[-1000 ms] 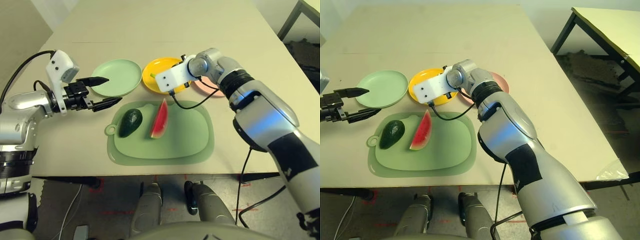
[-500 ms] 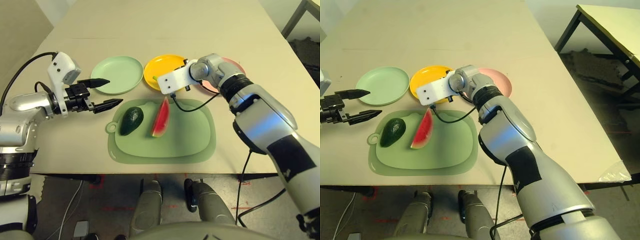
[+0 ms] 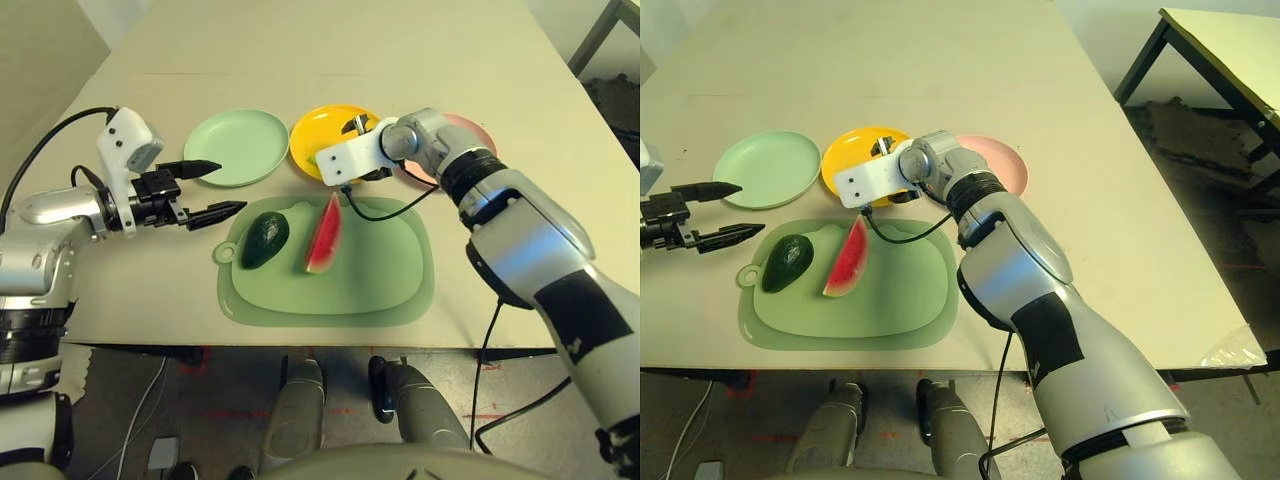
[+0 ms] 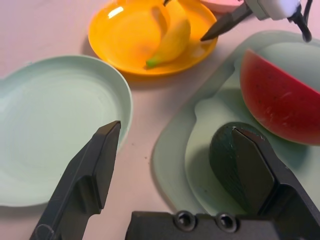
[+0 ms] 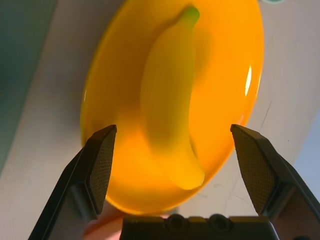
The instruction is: Place the fruits into color-matched plates.
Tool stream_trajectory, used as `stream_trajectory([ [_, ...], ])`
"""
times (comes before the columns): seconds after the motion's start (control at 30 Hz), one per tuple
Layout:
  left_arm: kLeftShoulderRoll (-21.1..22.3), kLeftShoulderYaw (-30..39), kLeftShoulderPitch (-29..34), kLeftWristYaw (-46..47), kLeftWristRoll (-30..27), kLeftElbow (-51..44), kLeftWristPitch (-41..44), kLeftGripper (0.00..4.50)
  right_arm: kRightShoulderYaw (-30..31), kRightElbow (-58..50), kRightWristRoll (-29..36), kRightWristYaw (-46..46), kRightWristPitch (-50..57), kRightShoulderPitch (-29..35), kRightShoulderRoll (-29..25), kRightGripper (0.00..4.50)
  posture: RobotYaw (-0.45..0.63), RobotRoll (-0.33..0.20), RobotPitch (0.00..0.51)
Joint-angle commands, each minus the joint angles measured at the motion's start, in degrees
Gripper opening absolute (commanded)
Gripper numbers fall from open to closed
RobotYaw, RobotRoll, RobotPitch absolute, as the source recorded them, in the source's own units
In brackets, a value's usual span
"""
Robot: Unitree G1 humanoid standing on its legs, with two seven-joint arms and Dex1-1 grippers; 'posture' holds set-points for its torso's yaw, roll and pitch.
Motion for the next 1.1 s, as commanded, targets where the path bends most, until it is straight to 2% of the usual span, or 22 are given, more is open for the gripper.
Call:
stream_trajectory([
  [0.03,-0.6,-1.3,-1.4,-1.2,1.2,1.9,-1.1,4.50,0.0,-0.3,-0.8,2.5,-2.4,-1.2,-1.4,4.47,0.10,0.000,0.211],
  [0.23,-1.0,-2.6,-4.1,-5.3,2.0,6.3,-4.4,4.50,-1.0,-2.5,1.1,11.5,-12.2,-3.4,-6.8,4.47,0.05,0.000,0.200],
  [0.4,-0.6,-3.2,-3.0,-11.6,1.4,8.5,-7.7,4.50,-2.4,-5.7,4.0,18.9,-20.0,-3.8,-9.6,4.47,0.02,0.000,0.191],
  [0.6,-1.9,-1.2,-2.9,-18.5,-1.9,10.4,-11.3,4.50,-4.9,-15.4,13.9,34.2,-26.9,-2.2,-9.9,4.47,0.01,0.000,0.181],
  [0.7,-1.3,-0.4,-2.7,-22.7,-4.2,10.3,-11.0,4.50,-5.1,-23.7,20.5,41.7,-25.4,0.0,-9.0,4.47,0.01,0.000,0.179],
  [0.83,1.8,-1.0,-0.8,-29.4,-4.1,11.1,-14.9,4.50,-4.6,-33.3,26.0,47.0,-20.0,2.1,-7.3,4.47,0.02,0.000,0.180],
  [0.97,7.9,-2.4,3.2,-30.3,-8.5,10.5,-16.8,4.50,-3.7,-38.9,27.1,48.0,-16.1,3.2,-4.5,4.47,0.03,0.000,0.180],
  [1.1,12.2,-3.1,6.5,-30.3,-11.0,9.4,-17.7,4.50,-2.3,-43.1,27.2,49.3,-13.0,5.1,-2.9,4.47,0.05,0.000,0.181],
])
